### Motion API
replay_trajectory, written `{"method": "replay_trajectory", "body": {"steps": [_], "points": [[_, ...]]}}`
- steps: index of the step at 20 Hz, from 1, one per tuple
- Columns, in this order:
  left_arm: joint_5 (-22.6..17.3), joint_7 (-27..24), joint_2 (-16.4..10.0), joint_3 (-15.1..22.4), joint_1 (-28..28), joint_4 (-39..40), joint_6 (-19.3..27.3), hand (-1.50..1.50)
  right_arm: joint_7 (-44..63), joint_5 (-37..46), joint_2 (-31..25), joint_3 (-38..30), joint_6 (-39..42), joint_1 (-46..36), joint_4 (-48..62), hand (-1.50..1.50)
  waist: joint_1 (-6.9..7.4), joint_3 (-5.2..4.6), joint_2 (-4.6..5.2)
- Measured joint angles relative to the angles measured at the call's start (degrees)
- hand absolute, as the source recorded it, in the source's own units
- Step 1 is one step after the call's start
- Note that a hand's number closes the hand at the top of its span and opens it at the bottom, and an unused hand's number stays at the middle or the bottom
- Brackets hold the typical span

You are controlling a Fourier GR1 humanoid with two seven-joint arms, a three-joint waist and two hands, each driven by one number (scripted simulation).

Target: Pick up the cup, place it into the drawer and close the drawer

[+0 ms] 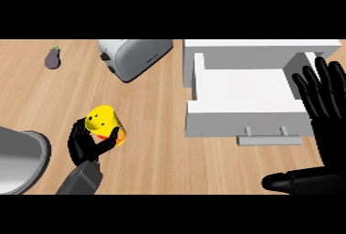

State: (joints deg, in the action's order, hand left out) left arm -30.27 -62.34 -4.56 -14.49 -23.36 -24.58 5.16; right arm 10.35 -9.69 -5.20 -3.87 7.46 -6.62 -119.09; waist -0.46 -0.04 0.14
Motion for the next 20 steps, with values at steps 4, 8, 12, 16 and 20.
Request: {"method": "replay_trajectory", "body": {"steps": [4, 8, 12, 16, 20], "points": [[4.46, 2.59, -2.36, 5.67, 2.05, -1.30, -7.83, 1.50, 0.39, 0.49, 0.02, 0.26, -0.29, -0.01, -0.29, -1.50, 0.21, 0.00, -0.12], [6.94, 3.58, -4.45, 8.49, 3.03, -3.70, -11.53, 1.50, 1.05, 1.70, 0.87, 1.88, -0.91, 1.50, -2.46, -1.50, 0.23, 0.02, -0.17], [7.18, 4.74, -5.25, 9.53, 2.78, -7.94, -13.88, 1.50, 1.50, 0.86, 0.40, 1.04, -0.67, 1.17, -2.41, -1.50, 0.41, 0.03, -0.22], [7.58, 6.91, -5.81, 11.84, 4.26, -15.61, -16.07, 1.50, 0.78, 0.94, 0.22, 0.70, -0.23, 2.28, -2.24, -1.50, 0.75, 0.07, -0.35], [8.12, 12.90, -5.11, 15.34, 6.57, -27.21, -15.44, 1.50, 0.40, -0.14, -0.22, -0.63, 0.32, 3.18, -2.01, -1.50, 1.04, 0.13, -0.47]]}}
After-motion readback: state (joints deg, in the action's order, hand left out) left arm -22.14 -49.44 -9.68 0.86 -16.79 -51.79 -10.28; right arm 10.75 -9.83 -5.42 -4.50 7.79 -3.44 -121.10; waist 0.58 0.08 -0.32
